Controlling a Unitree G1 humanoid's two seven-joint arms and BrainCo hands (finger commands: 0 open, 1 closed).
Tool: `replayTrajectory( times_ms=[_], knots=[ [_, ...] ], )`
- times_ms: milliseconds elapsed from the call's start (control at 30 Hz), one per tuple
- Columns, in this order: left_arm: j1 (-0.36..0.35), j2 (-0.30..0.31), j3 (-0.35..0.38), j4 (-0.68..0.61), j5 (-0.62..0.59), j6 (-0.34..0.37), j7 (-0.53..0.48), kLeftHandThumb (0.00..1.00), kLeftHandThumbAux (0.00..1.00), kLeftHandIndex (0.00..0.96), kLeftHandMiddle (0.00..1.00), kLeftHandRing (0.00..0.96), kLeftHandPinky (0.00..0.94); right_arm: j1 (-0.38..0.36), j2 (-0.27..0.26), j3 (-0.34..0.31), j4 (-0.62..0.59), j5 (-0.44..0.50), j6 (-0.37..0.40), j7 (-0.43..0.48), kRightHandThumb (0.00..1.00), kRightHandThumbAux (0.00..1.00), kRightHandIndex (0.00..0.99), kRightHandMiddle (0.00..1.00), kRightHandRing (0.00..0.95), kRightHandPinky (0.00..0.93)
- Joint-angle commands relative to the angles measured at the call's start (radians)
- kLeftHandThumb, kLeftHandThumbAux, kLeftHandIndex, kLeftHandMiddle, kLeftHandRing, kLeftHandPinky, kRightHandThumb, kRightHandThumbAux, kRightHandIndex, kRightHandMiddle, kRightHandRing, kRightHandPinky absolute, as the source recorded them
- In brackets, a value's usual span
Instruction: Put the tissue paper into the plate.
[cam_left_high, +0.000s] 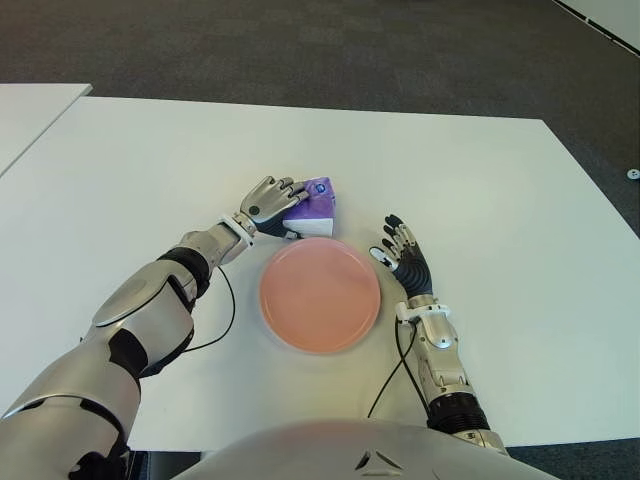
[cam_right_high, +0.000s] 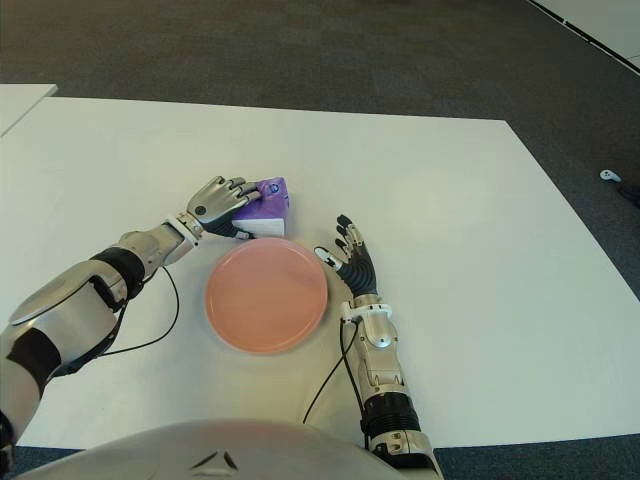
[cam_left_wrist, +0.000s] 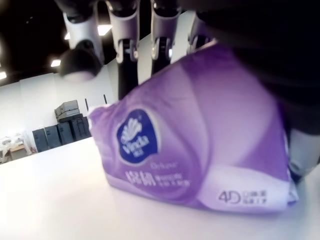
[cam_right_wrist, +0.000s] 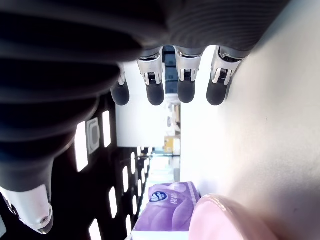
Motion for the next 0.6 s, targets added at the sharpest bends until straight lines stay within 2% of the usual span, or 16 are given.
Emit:
replayTrajectory(
  times_ms=[33, 433, 500, 600],
  knots=[
    [0.089, -0.007, -0.025, 0.055, 0.020, -0.013, -0.117, 0.750, 0.696, 0.443, 0.862, 0.865, 0.856, 0.070, 0.001, -0.005, 0.081, 0.003, 0.080, 0.001, 0.000, 0.634, 0.000, 0.018, 0.000, 0.000],
    [0.084, -0.011, -0.004, 0.062, 0.005, -0.009, -0.127, 0.750, 0.696, 0.443, 0.856, 0.859, 0.827, 0.058, -0.002, -0.006, 0.097, 0.005, 0.074, 0.005, 0.000, 0.641, 0.000, 0.015, 0.000, 0.000],
    [0.080, -0.007, 0.017, 0.062, -0.014, -0.015, -0.128, 0.750, 0.696, 0.443, 0.852, 0.855, 0.822, 0.054, -0.002, -0.007, 0.105, 0.003, 0.071, 0.004, 0.000, 0.640, 0.000, 0.014, 0.000, 0.000],
    [0.026, 0.024, 0.078, 0.050, -0.072, -0.048, -0.154, 0.750, 0.697, 0.443, 0.846, 0.849, 0.826, 0.049, -0.001, -0.005, 0.113, 0.003, 0.064, 0.005, 0.000, 0.639, 0.000, 0.012, 0.000, 0.000]
  ],
)
